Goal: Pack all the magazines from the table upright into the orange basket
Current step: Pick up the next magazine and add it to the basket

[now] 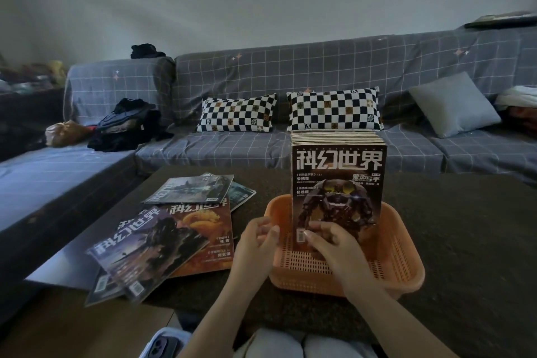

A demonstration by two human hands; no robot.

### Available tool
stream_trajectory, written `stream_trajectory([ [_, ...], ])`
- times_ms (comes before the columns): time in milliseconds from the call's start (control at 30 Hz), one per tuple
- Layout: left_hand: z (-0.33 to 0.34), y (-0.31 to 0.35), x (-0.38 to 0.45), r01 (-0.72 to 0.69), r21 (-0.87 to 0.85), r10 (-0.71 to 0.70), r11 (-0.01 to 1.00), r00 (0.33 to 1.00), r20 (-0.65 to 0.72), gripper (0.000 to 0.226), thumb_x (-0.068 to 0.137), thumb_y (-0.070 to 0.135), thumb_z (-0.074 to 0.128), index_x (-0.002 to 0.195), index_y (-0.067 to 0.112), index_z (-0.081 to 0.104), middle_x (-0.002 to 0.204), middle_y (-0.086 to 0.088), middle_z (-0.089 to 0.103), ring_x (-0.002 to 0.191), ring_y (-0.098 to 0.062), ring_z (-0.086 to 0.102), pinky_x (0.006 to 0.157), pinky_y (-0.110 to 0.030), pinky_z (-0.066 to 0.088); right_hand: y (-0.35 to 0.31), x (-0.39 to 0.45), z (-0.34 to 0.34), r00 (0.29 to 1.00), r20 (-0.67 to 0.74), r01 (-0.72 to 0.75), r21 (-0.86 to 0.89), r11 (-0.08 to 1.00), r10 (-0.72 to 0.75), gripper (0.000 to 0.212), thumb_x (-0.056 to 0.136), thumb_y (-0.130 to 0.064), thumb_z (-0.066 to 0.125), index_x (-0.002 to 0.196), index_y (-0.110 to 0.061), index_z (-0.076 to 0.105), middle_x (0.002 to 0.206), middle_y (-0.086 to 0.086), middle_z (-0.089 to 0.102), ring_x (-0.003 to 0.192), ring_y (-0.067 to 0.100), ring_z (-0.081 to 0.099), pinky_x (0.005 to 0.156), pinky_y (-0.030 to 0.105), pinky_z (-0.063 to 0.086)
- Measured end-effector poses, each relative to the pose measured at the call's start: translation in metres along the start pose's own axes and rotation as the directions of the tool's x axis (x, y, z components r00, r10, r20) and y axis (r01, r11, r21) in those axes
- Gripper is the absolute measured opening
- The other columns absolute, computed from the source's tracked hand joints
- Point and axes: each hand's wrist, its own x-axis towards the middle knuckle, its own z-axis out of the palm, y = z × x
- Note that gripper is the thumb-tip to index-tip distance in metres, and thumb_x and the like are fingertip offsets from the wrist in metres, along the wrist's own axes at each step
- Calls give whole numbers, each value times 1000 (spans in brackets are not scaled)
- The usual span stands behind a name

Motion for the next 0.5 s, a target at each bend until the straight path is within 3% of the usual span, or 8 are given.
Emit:
stream_trajectory([
  [100, -26, -8, -3, -24, 10, 24, 1000, 998, -56, 23, 95, 35, 54, 118, 31, 52, 101, 12, 63, 84, 2, 63, 56, -9, 48, -11, 1, 25, 998, 62, 23, -13, 1000, -22, 17, 85, -32, 64, 101, -36, 58, 101, -11, 61, 94, 4, 59, 82, 25, 50],
  [300, -76, -34, -2, -1, 33, 8, 999, 982, -191, 18, 96, 33, 54, 113, 30, 59, 100, 12, 64, 84, 0, 63, 56, -9, 45, -27, 7, 80, 990, 134, 31, 64, 997, -39, 15, 85, -25, 66, 100, -28, 64, 91, -2, 67, 83, 8, 64, 66, 19, 51],
  [400, -95, -51, 0, 33, 27, -25, 999, 968, -249, 8, 96, 31, 55, 101, 35, 59, 95, 14, 64, 78, 4, 63, 56, -9, 42, -30, 11, 112, 981, 190, 42, 33, 999, -48, 15, 85, -23, 66, 100, -25, 64, 91, 1, 68, 82, 13, 66, 76, 30, 56],
  [500, -114, -70, 5, 85, 23, -73, 996, 945, -318, 17, 96, 28, 55, 111, 23, 61, 93, 15, 60, 81, 2, 58, 60, -15, 41, -29, 20, 146, 969, 244, 34, -10, 999, -31, 14, 85, -27, 66, 99, -28, 63, 94, -2, 67, 85, 11, 65, 76, 28, 55],
])
